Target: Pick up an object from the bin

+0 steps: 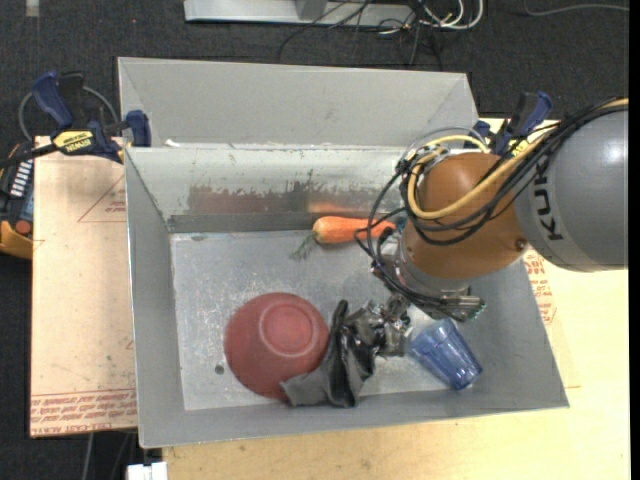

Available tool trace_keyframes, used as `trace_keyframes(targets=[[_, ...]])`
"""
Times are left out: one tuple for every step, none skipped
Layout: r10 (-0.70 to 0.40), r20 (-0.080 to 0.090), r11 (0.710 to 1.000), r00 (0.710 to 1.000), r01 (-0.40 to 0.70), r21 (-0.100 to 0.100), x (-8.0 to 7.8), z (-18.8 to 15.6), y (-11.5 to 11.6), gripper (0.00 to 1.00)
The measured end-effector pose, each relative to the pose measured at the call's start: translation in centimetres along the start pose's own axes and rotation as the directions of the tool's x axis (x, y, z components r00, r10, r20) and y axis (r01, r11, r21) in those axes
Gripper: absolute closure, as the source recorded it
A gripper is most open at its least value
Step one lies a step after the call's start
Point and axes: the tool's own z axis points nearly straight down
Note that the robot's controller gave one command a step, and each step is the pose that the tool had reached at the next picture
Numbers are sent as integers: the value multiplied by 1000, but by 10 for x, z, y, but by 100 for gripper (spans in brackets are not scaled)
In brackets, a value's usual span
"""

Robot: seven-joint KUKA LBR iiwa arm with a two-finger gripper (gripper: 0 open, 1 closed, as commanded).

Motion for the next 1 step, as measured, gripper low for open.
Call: trace_keyframes(targets=[[0, 4, 1000, 1000, 0, 4, -1, -13, -1, 100]])
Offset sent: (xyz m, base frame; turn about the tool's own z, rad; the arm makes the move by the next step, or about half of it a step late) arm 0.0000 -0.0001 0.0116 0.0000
